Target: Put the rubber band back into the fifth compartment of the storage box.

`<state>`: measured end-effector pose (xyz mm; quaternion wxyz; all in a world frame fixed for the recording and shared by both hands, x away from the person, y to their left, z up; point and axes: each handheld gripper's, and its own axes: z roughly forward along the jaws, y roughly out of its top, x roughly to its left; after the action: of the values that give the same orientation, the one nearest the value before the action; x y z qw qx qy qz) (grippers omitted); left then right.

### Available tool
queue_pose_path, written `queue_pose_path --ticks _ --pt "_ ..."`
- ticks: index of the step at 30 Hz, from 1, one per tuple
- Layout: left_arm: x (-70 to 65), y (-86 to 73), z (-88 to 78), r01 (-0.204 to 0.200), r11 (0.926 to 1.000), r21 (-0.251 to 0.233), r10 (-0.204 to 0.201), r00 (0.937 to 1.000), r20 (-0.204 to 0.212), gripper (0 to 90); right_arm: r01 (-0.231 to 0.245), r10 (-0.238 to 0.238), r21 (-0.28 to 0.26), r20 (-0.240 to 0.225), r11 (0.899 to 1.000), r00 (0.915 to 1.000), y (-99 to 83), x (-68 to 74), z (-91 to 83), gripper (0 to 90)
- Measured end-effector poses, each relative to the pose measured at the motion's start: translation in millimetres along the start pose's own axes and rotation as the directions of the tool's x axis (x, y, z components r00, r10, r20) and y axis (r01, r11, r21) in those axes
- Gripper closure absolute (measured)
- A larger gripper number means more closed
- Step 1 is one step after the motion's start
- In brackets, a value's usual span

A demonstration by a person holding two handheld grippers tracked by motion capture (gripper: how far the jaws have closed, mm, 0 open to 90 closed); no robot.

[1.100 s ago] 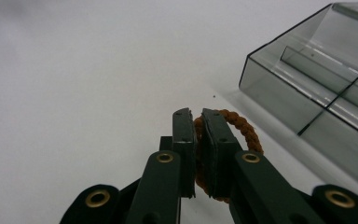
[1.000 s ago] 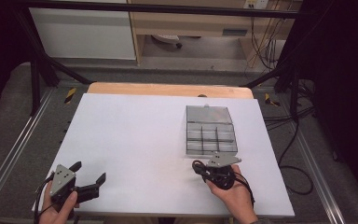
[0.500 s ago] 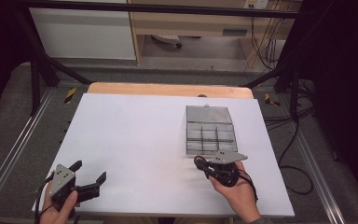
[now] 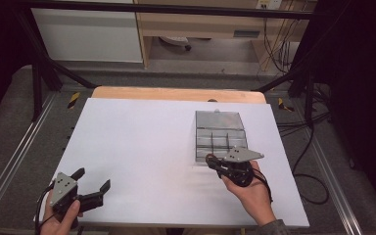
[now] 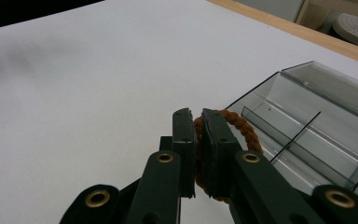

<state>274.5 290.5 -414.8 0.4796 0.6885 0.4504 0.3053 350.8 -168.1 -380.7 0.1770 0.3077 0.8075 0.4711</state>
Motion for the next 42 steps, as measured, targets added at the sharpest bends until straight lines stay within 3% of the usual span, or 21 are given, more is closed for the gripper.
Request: queue_pose_path --ticks 22,42 --pt "-0.9 0.4 -0.3 -0.003 1.0 0.002 0.003 1.0 0.0 4.6 -0.04 0.042 -0.022 0.052 0.999 0.9978 26.1 -32.1 -3.0 84.2" --pt "-1.5 -0.3 1.1 -0.006 0.9999 0.013 0.006 1.0 0.002 4.6 -0.086 0.085 0.001 0.085 0.996 0.9927 26.5 -56.9 2.6 84.2"
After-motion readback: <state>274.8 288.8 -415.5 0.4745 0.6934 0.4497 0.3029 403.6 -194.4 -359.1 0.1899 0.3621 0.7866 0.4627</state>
